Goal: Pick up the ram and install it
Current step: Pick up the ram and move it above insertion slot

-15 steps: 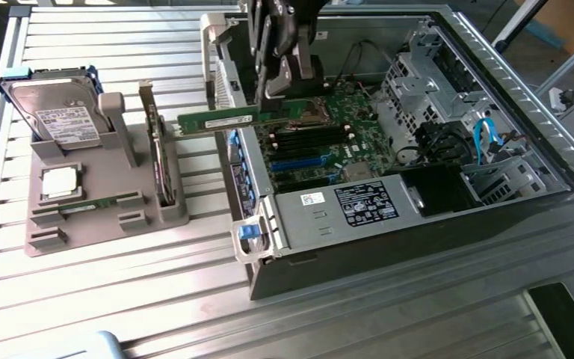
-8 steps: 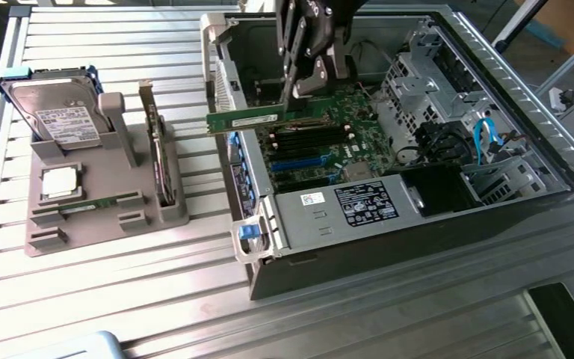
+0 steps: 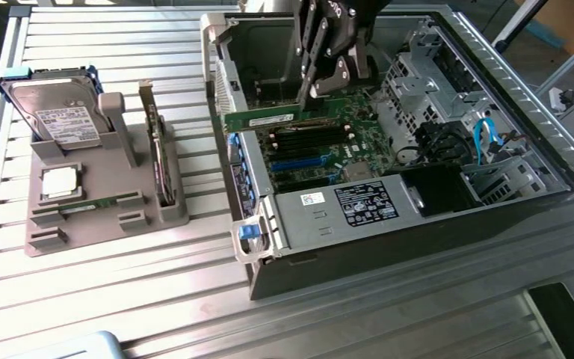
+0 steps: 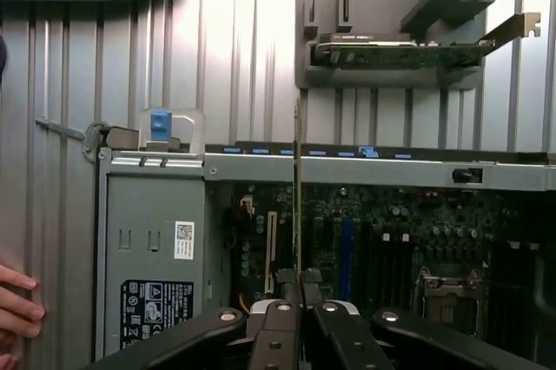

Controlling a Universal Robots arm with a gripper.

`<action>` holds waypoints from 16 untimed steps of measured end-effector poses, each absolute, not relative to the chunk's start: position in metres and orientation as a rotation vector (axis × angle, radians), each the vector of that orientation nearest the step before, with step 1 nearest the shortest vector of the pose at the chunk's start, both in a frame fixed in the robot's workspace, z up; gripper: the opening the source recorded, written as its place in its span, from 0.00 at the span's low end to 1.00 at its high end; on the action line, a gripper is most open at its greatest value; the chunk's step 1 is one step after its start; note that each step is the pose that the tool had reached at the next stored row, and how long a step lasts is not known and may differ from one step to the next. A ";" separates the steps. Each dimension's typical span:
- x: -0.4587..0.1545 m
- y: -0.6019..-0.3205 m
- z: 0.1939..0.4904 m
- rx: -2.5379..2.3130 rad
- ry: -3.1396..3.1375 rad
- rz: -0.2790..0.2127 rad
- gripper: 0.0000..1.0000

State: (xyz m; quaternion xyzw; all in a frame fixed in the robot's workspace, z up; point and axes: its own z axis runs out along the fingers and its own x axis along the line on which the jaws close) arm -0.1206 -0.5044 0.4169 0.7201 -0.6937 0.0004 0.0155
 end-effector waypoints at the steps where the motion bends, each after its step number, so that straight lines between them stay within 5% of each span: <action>1: -0.118 -0.505 0.417 2.240 -2.158 0.001 0.12; 16: -0.072 -0.509 0.417 2.240 -2.158 0.001 0.12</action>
